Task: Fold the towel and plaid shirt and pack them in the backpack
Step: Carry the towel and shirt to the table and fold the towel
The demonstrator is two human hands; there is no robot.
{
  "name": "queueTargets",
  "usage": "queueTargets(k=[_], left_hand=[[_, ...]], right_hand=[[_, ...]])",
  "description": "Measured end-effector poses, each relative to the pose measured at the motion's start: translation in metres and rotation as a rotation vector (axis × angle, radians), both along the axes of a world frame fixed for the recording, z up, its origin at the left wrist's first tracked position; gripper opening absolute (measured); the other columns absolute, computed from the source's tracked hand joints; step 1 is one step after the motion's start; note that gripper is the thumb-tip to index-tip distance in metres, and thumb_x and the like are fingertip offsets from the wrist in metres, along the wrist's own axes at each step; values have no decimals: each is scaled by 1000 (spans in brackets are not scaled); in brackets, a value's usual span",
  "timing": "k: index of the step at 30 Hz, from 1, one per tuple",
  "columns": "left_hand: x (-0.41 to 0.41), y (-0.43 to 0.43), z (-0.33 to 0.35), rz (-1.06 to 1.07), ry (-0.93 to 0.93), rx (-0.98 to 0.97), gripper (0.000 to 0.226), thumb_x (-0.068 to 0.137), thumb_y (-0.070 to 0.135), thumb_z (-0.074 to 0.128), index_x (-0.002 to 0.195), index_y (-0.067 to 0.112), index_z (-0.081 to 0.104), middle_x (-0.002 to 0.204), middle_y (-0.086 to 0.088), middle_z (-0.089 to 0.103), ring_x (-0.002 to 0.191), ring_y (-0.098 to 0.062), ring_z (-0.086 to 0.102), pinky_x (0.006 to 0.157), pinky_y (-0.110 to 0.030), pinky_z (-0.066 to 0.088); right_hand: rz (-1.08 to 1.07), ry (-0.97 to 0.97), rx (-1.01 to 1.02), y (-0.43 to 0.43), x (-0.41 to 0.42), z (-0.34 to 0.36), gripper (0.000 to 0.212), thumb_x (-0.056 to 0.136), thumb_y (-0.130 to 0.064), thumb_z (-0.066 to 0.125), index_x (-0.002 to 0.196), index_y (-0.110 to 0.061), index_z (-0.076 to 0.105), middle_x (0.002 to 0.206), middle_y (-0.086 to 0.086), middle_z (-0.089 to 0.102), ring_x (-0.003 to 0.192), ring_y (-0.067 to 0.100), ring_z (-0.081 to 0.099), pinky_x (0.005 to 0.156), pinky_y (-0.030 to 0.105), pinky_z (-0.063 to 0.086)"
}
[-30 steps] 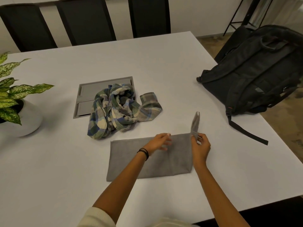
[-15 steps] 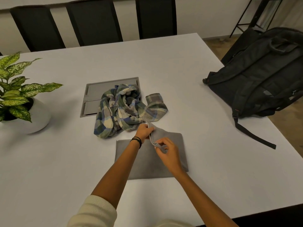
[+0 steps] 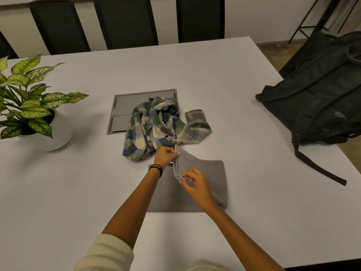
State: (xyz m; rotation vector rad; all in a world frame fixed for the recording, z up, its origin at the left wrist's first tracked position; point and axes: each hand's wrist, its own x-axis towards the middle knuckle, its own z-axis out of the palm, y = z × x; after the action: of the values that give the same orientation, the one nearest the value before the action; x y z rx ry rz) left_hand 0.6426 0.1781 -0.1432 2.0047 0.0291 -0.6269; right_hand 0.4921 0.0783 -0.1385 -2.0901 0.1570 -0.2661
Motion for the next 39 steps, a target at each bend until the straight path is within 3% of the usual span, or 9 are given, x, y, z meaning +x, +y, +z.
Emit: queueTargets(k=[3, 6, 10, 14, 20, 25, 30, 34, 39], left_hand=[[3, 17, -7, -50, -21, 40, 16, 84, 16, 68, 73, 6, 62, 67, -4, 58, 63, -11, 54, 51, -19, 47], [6, 31, -13, -57, -67, 71, 18, 82, 18, 70, 67, 10, 62, 62, -1, 56, 55, -9, 49, 46, -15, 39], [11, 49, -22, -30, -81, 83, 13, 80, 16, 72, 74, 6, 65, 61, 1, 55, 54, -8, 47, 49, -17, 35], [14, 68, -35, 42, -72, 96, 16, 76, 15, 76, 68, 9, 63, 59, 0, 54, 57, -11, 49, 62, -26, 40], [13, 85, -53, 78, -72, 150, 16, 76, 14, 75, 81, 0, 69, 61, 2, 58, 63, -14, 54, 69, -27, 42], [10, 92, -65, 99, -52, 219, 21, 77, 19, 74, 88, 3, 69, 76, -7, 65, 75, -20, 60, 80, -34, 50], [9, 102, -79, 112, -12, 280, 27, 80, 18, 72, 97, -2, 67, 102, -16, 67, 97, -30, 61, 80, -31, 44], [9, 109, -87, 132, -12, 292, 25, 81, 17, 70, 96, -2, 66, 104, -16, 67, 99, -30, 61, 83, -32, 44], [14, 117, -93, 114, -22, 284, 22, 84, 14, 66, 97, -3, 65, 104, -16, 66, 100, -28, 61, 82, -30, 44]], right_hand=[[42, 38, -2, 8, 4, -3, 19, 80, -15, 71, 96, -6, 69, 92, 8, 62, 73, 3, 50, 65, 6, 44], [89, 55, -2, 16, 8, -5, 20, 80, -14, 70, 99, -6, 69, 89, 0, 56, 71, 0, 47, 63, 6, 42], [175, 81, -2, 27, 14, -10, 21, 80, -11, 70, 101, -4, 69, 86, -4, 52, 66, -4, 44, 62, 7, 41], [237, 160, -5, 38, 19, -18, 23, 81, -10, 69, 103, -4, 69, 91, 9, 60, 69, 11, 51, 65, 19, 46], [293, 280, 17, 56, 25, -33, 24, 82, -9, 68, 105, -4, 67, 89, 6, 57, 64, -2, 44, 62, 7, 41], [346, 345, -1, 70, 28, -44, 24, 83, -10, 67, 106, -5, 67, 89, 0, 53, 65, 1, 44, 65, 8, 40], [406, 367, -4, 81, 31, -53, 25, 83, -9, 66, 108, -5, 67, 99, 10, 62, 78, 12, 53, 69, 7, 42], [436, 372, -6, 89, 34, -62, 25, 84, -10, 65, 108, -5, 67, 101, 11, 63, 84, 21, 60, 72, 11, 44], [455, 402, 3, 103, 40, -70, 26, 85, -9, 64, 110, -4, 66, 102, 12, 63, 86, 21, 60, 70, 4, 41]])
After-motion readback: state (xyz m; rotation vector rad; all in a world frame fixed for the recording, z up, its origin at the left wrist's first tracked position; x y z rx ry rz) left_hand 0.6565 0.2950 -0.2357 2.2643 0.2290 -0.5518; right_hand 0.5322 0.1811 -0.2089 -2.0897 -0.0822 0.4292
